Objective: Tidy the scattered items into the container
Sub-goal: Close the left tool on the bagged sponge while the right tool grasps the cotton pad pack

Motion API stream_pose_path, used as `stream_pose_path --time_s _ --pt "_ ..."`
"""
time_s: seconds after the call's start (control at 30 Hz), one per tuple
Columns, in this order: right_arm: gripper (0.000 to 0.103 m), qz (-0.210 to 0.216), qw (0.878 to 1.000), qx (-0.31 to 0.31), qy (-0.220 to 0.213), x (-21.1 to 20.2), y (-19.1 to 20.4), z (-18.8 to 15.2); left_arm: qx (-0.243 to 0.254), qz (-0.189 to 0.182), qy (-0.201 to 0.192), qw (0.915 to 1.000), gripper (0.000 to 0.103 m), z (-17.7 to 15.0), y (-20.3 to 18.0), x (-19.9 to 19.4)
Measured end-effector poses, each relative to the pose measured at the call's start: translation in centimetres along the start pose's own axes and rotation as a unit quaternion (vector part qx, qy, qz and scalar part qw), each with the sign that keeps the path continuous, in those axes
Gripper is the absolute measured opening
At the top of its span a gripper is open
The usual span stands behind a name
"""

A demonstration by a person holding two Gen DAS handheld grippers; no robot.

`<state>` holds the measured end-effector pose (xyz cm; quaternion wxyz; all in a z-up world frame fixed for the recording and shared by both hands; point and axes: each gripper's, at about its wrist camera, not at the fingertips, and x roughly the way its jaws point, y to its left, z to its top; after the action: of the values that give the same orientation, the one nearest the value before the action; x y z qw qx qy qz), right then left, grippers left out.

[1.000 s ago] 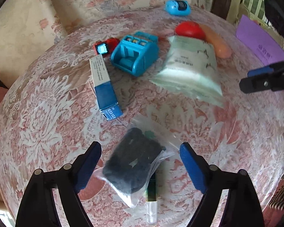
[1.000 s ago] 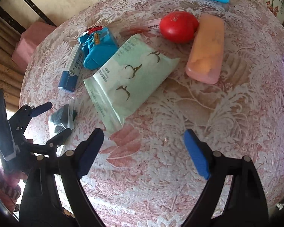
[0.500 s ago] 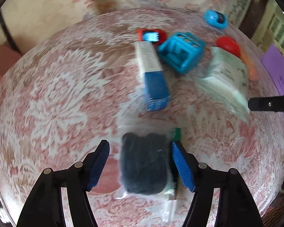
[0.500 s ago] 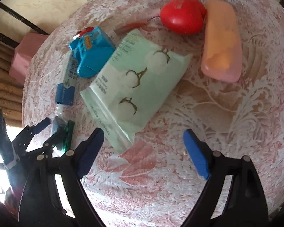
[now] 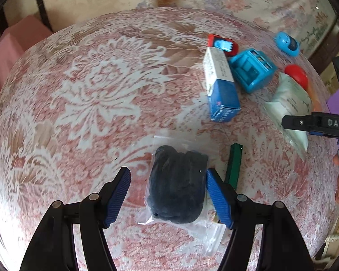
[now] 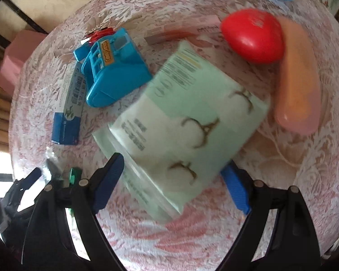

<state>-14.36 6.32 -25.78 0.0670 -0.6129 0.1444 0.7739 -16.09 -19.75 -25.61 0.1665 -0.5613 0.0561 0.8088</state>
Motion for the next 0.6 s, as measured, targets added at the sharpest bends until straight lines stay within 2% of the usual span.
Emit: stream_pose_path --time_s 0.17,0.4,0.6 --pt "0.087 -0.030 0.998 -0.059 -0.020 0.3 2.0 -0.3 -0.022 0.006 -0.002 0.9997 0.069 -0.5 1.2 -0.6" --pt "0.087 -0.064 0.988 -0.135 -0.035 0.9 4.0 -0.5 -0.031 0.018 -0.002 0.9994 0.069 -0.7 1.5 -0.7" --pt "0.087 -0.057 0.989 -0.134 -0.014 1.5 4.3 0.5 -0.036 0.031 0.002 0.9989 0.069 -0.3 1.5 -0.2"
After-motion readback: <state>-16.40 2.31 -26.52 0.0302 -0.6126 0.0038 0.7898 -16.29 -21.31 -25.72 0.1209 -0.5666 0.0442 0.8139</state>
